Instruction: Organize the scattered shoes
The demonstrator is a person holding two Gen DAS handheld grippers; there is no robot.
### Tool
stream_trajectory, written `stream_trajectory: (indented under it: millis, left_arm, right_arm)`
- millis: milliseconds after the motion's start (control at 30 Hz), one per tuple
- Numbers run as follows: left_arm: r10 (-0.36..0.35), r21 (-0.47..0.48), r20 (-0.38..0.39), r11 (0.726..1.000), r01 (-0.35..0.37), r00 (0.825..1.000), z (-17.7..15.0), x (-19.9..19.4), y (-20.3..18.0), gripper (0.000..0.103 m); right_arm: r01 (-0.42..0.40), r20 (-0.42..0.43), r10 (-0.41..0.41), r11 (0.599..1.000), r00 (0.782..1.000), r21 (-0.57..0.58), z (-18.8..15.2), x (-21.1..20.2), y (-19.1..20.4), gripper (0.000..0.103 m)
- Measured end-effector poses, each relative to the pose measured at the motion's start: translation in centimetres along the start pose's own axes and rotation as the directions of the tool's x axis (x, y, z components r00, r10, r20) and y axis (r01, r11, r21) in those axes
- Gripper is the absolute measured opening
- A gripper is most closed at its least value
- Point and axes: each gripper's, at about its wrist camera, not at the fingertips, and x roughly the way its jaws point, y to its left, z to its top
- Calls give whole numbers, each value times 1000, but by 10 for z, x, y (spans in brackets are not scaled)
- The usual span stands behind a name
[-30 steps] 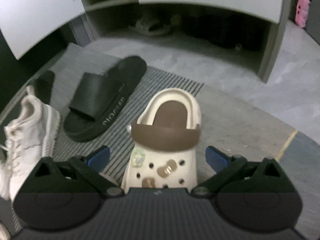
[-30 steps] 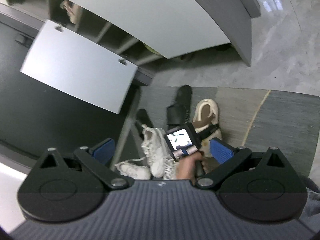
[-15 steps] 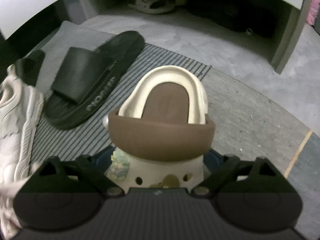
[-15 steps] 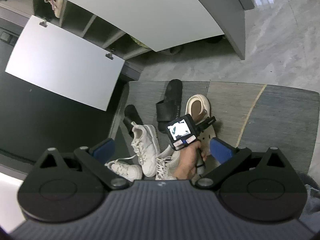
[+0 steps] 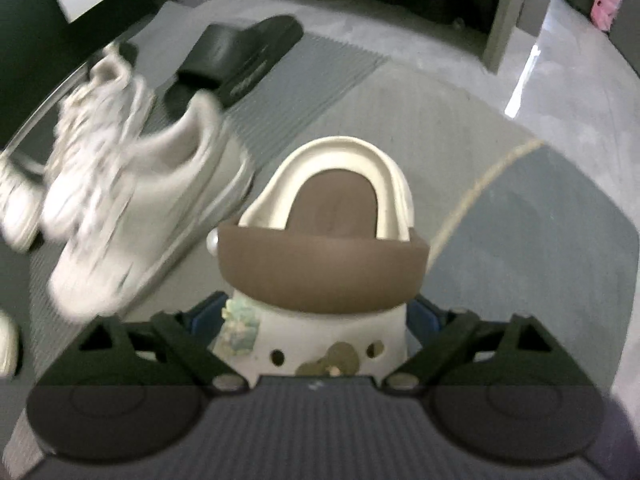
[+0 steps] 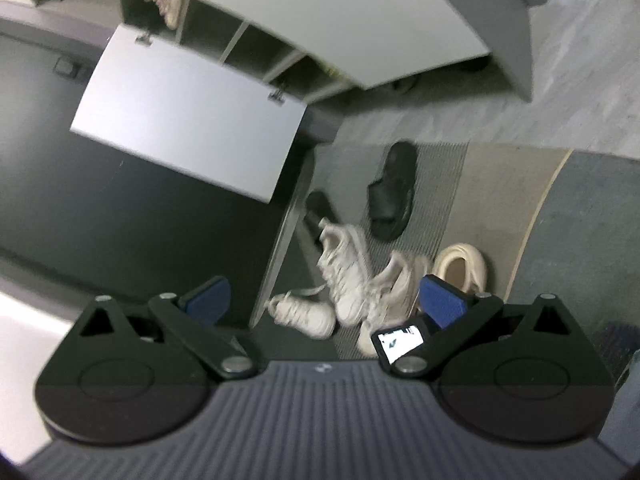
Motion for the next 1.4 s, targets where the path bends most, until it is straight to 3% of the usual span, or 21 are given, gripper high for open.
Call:
stream_trajectory:
  millis: [100, 300, 467, 533, 567, 767, 1033, 1267, 1400]
  left_arm:
    - [10, 13, -17, 1000, -9, 1000, -28, -13, 6, 93]
    - [47, 19, -9, 999, -47, 999, -63, -16, 24, 93]
    - [48, -5, -15, 999, -48, 999, -76, -6, 28, 94]
    - [47, 0, -21, 999, -47, 999, -80, -5, 25, 87]
    - [46, 10, -21, 999, -46, 999, -81, -6, 22, 88]
    - [67, 15, -29, 998, -66, 997, -83, -32, 17, 90]
    - [111, -97, -38, 989, -114, 993, -71, -131, 40, 96]
    - [161, -142, 31, 978, -155, 986, -73, -237, 50, 100]
    - [168, -220, 56, 964, -152, 984, -70, -297, 52, 101]
  right_arm:
    - [-36, -57, 33, 999, 998, -38, -5, -5, 4, 103]
    - [-11, -104, -1, 993, 995, -114, -8, -5, 10, 103]
    - [-6, -147, -18, 987, 989, -159, -9, 1, 14, 103]
    - [-6, -155, -20, 986, 988, -165, -10, 2, 13, 103]
    - [-5, -161, -22, 986, 987, -169, -11, 3, 13, 103]
    - [-20, -151, -9, 982, 989, -187, -12, -3, 15, 103]
    - [-17, -166, -28, 964, 986, -264, -18, -1, 20, 103]
    - [-19, -222, -66, 933, 973, -360, -32, 4, 29, 103]
    - [-13, -197, -74, 913, 978, -408, -36, 0, 35, 103]
